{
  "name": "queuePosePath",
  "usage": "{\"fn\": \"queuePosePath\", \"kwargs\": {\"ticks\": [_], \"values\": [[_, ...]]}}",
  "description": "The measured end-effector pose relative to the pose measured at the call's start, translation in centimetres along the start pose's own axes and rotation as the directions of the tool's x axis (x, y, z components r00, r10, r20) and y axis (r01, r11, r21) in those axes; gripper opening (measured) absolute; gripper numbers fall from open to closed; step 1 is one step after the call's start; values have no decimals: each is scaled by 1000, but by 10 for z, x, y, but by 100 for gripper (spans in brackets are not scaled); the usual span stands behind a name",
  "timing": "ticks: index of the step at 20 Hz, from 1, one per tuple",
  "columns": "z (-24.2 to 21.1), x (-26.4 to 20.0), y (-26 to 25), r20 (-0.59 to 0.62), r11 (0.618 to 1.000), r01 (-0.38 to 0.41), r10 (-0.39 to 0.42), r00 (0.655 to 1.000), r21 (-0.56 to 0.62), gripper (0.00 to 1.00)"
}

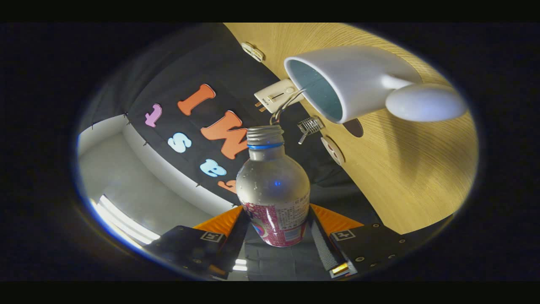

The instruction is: Take the bottle from table, then pour the juice into the cup, finally place the bottle on the coaster

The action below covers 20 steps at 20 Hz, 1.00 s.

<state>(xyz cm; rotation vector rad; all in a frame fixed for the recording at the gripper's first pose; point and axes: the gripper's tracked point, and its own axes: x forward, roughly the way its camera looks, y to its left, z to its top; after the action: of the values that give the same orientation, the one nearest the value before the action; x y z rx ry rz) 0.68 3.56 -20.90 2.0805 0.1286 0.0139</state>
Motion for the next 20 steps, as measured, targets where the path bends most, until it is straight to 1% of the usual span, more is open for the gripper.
{"fn": "queuePosePath", "kwargs": {"ticks": [5, 8, 12, 20], "values": [[-4, -1, 10, -9, 999, -33, 33, 999, 27, 77], [-1, 4, 12, -10, 998, -40, 40, 999, 45, 77], [-2, 0, 14, -6, 997, -46, 46, 999, 57, 77], [-2, 1, 21, -4, 993, -79, 80, 997, 83, 77]]}}
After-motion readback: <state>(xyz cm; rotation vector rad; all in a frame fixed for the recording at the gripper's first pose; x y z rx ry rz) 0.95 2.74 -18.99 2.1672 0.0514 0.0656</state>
